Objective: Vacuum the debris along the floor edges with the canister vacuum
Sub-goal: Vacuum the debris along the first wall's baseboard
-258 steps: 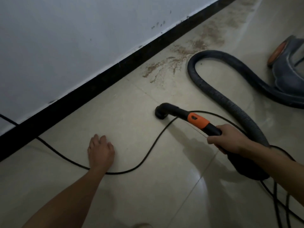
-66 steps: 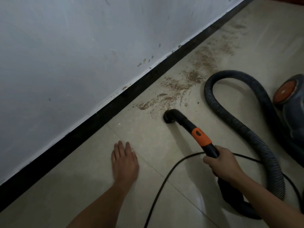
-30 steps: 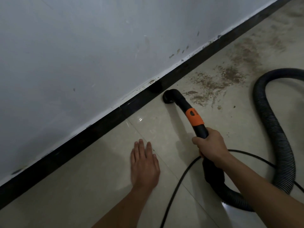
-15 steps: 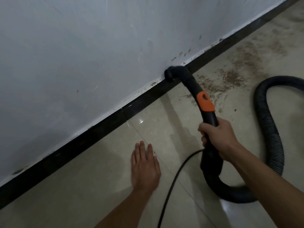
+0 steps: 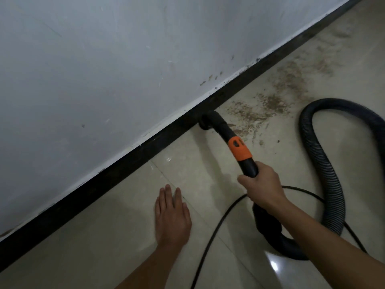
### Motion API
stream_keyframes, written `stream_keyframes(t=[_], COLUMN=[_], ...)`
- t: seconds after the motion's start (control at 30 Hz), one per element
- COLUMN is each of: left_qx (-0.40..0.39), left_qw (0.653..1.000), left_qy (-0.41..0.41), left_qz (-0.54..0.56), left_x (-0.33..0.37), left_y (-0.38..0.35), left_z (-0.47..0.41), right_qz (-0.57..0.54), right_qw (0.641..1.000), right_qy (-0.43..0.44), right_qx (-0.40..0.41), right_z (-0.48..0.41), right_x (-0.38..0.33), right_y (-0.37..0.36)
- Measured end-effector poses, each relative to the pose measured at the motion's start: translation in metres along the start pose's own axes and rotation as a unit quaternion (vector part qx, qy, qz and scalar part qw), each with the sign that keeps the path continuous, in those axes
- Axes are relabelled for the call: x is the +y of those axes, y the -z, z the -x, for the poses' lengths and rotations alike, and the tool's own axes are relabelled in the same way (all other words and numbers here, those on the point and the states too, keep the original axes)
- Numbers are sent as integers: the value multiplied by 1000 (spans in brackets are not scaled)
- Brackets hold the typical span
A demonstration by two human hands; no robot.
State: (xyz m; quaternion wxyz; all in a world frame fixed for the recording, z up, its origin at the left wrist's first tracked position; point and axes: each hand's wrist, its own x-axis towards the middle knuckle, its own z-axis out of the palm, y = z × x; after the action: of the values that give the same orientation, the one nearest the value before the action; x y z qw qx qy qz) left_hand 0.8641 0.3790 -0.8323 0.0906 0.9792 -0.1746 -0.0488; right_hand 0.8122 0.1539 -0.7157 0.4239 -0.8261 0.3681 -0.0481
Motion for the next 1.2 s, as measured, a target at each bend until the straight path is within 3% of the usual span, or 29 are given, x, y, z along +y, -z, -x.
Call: stream_keyframes(t=[0.23,0.43,0.5,0.67,0.8,0.87,0.97,1.1,1.2], left_qx=[11,23,28,33,26,24,24,-3,17], left_qw=[1000,1000,999,999,996,994,994,996,996], left_qy=[-4,-12,-15,-14,-80,-107,-103,-82,-90], left_qz=[-3,-9,-10,-1,-11,-11,8,23,22], left_x=[3,7,7,7,9,13,28,48,47], left_y=[4,7,7,4,4,4,5,2,-4], left_z=[0,2,1,3,-3,-9,-24,-42,-36], right_qz=[152,134,109,91,95,104,130,84,56], right_qw=[985,974,975,987,981,982,980,978,984], right_qy=[-56,-132,-150,-135,-160,-157,-150,-176,-162], right_qx=[61,127,119,13,50,21,-7,75,42], right_z=[60,70,66,79,99,115,135,127,108], right_x=[97,135,137,136,153,164,172,168,152], right_y=[64,101,112,118,134,140,142,141,123])
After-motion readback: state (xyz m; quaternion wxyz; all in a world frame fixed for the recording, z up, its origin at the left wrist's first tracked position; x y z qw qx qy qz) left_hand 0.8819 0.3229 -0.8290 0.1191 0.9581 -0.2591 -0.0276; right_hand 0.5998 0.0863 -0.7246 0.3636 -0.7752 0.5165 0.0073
